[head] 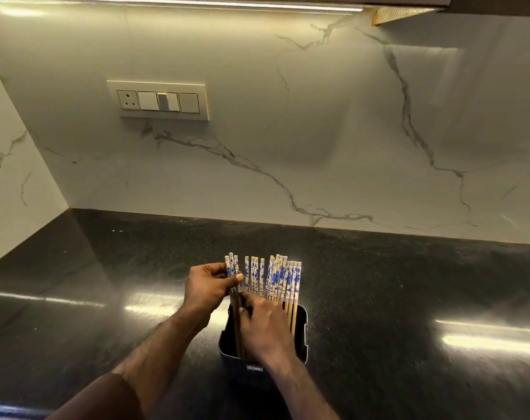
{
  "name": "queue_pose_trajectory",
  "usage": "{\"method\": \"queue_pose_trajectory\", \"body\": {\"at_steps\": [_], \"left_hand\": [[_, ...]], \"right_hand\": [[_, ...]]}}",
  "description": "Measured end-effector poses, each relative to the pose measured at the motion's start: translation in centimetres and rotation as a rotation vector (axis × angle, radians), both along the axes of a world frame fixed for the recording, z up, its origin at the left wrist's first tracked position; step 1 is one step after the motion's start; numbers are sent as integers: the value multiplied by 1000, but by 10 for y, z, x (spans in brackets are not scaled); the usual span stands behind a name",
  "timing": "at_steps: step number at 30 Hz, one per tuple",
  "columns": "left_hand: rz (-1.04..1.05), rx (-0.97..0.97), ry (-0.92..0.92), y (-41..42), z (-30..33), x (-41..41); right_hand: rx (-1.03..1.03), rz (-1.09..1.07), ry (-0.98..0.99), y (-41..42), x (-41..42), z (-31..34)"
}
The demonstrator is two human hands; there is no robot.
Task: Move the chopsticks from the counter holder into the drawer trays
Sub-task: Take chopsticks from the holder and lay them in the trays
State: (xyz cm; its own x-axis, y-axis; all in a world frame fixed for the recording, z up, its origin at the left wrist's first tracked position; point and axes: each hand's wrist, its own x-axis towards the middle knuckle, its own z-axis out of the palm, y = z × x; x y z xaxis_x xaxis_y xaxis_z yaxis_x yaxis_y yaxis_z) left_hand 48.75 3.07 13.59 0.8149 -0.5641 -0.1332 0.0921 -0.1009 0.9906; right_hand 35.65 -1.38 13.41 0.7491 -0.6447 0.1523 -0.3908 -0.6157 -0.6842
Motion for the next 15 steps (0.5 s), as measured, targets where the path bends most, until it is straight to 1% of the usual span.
{"method": "queue_pose_trajectory", "body": {"at_steps": [3,6,9,13,15], "left_hand": [[-29,-53,-1,5,24,0],[-90,-118,-35,12,64,2],[-162,-189,-77,19,109,4],[-156,-254,-131,26,158,1],[-157,-287,-141,30,173,-4]], "right_hand": [[43,26,-49,0,-3,8],[128,51,-104,-3,-5,19],[277,114,-130,-6,-9,30],[440,195,-189,-4,-22,41],[578,213,-235,1,-31,46]]}}
